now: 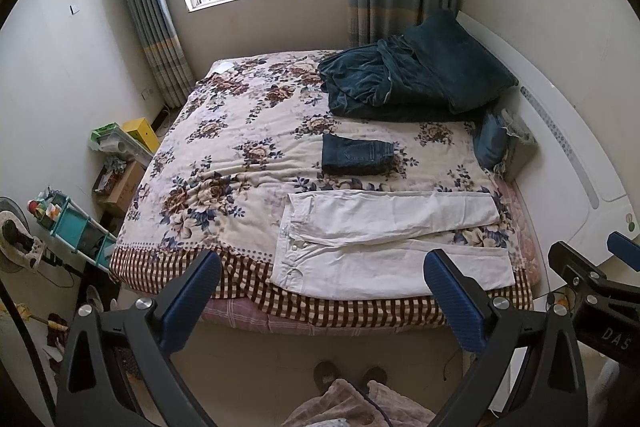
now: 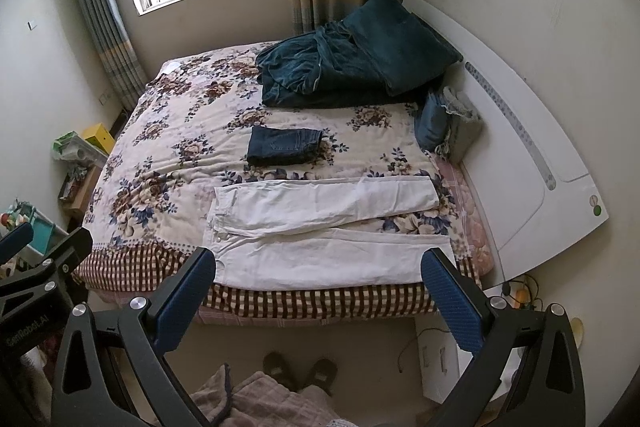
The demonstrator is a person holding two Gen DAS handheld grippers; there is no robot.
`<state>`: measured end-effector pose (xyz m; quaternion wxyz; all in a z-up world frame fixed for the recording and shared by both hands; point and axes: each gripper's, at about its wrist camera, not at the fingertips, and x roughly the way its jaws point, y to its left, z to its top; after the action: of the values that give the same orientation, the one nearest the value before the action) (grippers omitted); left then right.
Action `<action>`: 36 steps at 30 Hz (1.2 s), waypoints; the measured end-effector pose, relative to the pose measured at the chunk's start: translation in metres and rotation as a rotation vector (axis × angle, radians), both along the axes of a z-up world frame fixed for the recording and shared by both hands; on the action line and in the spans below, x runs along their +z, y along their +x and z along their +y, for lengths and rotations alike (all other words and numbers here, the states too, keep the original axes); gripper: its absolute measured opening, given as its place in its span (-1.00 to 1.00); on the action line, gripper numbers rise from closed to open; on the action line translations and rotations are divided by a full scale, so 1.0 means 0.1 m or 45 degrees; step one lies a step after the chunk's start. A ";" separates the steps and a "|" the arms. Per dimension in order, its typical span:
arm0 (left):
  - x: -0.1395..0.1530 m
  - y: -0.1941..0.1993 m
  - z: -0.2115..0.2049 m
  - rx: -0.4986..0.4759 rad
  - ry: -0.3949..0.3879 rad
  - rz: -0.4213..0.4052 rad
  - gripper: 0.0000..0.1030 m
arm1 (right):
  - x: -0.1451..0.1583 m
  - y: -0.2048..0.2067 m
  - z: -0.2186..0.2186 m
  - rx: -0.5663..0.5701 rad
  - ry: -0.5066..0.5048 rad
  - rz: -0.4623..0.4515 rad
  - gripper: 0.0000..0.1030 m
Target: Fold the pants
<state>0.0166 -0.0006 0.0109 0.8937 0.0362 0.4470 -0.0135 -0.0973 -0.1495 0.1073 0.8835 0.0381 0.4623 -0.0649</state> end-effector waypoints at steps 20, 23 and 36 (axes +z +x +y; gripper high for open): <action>0.00 0.01 0.03 -0.002 -0.004 -0.009 1.00 | 0.01 0.00 0.02 0.006 -0.001 -0.007 1.00; 0.00 0.01 0.03 -0.002 -0.005 -0.009 1.00 | 0.02 0.02 0.03 0.007 -0.003 -0.007 1.00; 0.01 0.06 0.04 0.001 -0.008 -0.016 1.00 | 0.01 0.02 0.05 0.009 -0.008 -0.012 1.00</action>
<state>0.0225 0.0034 0.0121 0.8966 0.0336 0.4413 -0.0143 -0.0948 -0.1449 0.1083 0.8861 0.0340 0.4580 -0.0631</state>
